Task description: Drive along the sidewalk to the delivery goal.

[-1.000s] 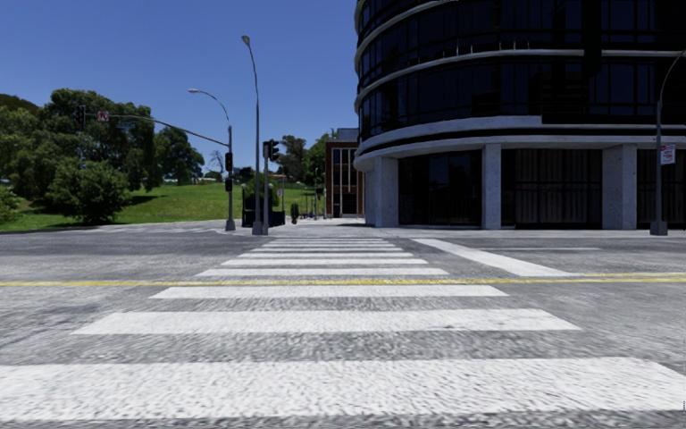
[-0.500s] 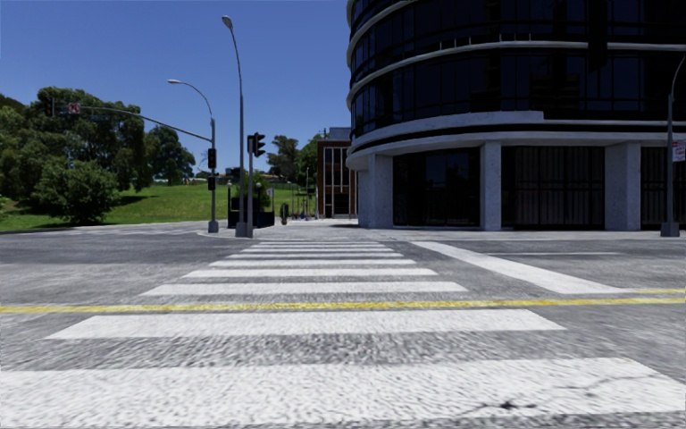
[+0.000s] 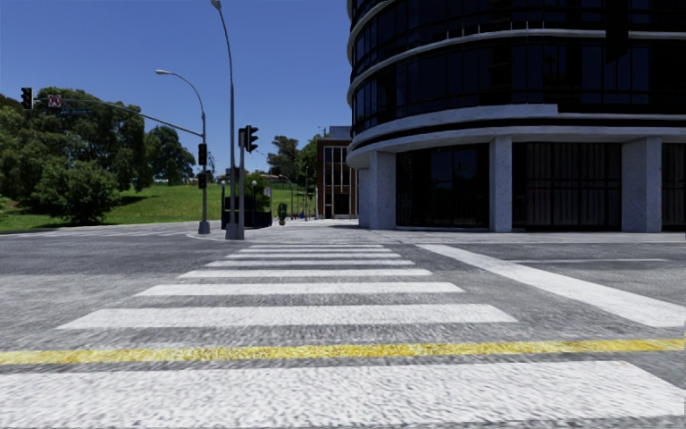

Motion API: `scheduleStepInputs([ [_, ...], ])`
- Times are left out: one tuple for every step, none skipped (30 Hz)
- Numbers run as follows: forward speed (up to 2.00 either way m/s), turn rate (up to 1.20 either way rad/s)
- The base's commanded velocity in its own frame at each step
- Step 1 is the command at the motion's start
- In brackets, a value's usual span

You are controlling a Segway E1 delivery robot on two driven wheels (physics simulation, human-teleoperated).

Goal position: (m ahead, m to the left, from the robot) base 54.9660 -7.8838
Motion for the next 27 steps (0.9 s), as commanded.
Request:
scheduleStepInputs([
  [2.0,0.0],
  [2.0,0.0],
  [2.0,0.0],
  [2.0,0.0],
  [2.0,0.0],
  [2.0,0.0],
  [2.0,0.0],
  [2.0,0.0],
  [2.0,0.0],
  [2.0,0.0],
  [2.0,0.0],
  [2.0,0.0],
  [2.0,0.0],
  [2.0,0.0],
  [2.0,0.0],
  [2.0,0.0],
  [2.0,0.0],
  [2.0,0.0],
  [2.0,0.0],
  [2.0,0.0],
  [2.0,0.0],
  [2.0,0.0],
  [2.0,0.0],
  [2.0,0.0],
  [2.0,0.0],
  [2.0,0.0],
  [2.0,0.0],
])
